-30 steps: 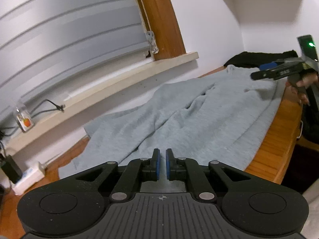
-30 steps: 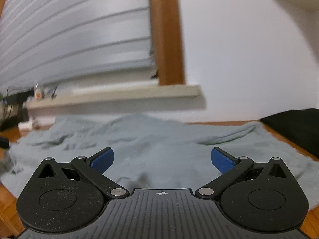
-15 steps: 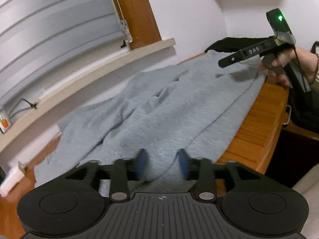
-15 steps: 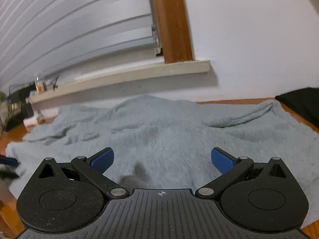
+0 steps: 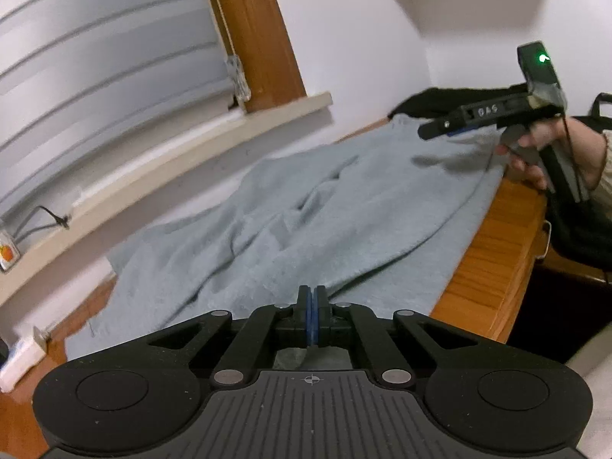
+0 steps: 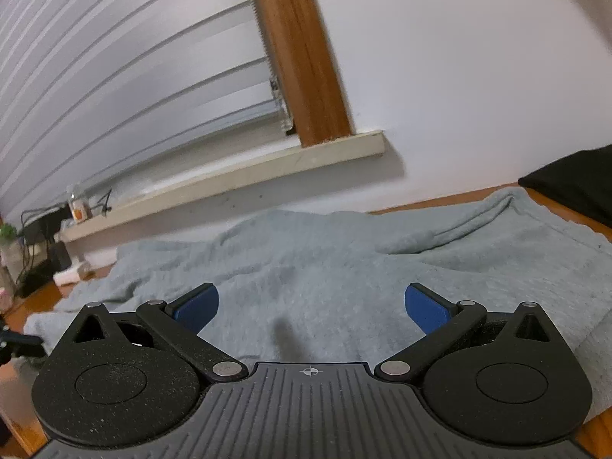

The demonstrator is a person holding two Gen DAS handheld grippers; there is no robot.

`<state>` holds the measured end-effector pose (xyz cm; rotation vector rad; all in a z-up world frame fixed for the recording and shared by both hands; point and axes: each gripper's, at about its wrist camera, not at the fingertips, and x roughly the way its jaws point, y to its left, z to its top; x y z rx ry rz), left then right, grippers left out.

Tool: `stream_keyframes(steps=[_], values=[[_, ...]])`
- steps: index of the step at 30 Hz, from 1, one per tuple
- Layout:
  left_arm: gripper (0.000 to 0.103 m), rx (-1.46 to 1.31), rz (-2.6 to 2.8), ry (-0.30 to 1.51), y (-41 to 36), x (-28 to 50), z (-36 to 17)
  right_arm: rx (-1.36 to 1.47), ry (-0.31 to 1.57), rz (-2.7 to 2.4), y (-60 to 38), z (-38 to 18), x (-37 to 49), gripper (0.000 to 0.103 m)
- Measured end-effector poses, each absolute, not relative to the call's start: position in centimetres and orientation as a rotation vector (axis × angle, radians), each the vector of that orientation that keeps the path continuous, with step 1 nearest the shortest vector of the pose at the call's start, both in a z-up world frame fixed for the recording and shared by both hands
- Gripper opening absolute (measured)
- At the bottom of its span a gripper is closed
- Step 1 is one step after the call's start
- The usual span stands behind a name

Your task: Fold clothes

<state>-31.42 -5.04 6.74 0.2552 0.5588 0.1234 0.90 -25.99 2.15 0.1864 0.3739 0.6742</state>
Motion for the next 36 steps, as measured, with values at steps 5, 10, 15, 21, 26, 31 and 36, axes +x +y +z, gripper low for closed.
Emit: stream_keyframes(steps=[5, 10, 15, 21, 26, 31, 36], values=[[0.001, 0.247, 0.082, 0.567, -6.3, -33.2, 8.2, 0.193, 0.390, 0.678, -26.0, 2.1, 1.3, 0.103], [0.002, 0.257, 0.083, 0.608, -6.8, -34.9, 7.7, 0.189, 0.386, 0.664, -25.9, 2.0, 1.1, 0.103], [0.022, 0.150, 0.152, 0.564, -3.6, -36.4, 9.1, 0.195, 0.390, 0.667, -25.9, 1.9, 1.1, 0.103], [0.055, -0.048, 0.181, 0.550, 2.9, -34.1, 9.2, 0.205, 0.392, 0.665, -26.0, 1.9, 1.2, 0.103], [0.046, -0.133, 0.130, 0.630, 5.7, -32.3, 6.7, 0.209, 0.389, 0.664, -26.1, 1.8, 1.1, 0.103], [0.005, -0.118, 0.118, 0.556, 5.4, -33.5, 8.0, 0.209, 0.388, 0.668, -26.2, 1.8, 1.2, 0.103], [0.006, -0.106, 0.101, 0.591, 5.5, -34.1, 8.6, 0.212, 0.384, 0.661, -26.2, 1.8, 1.1, 0.103]])
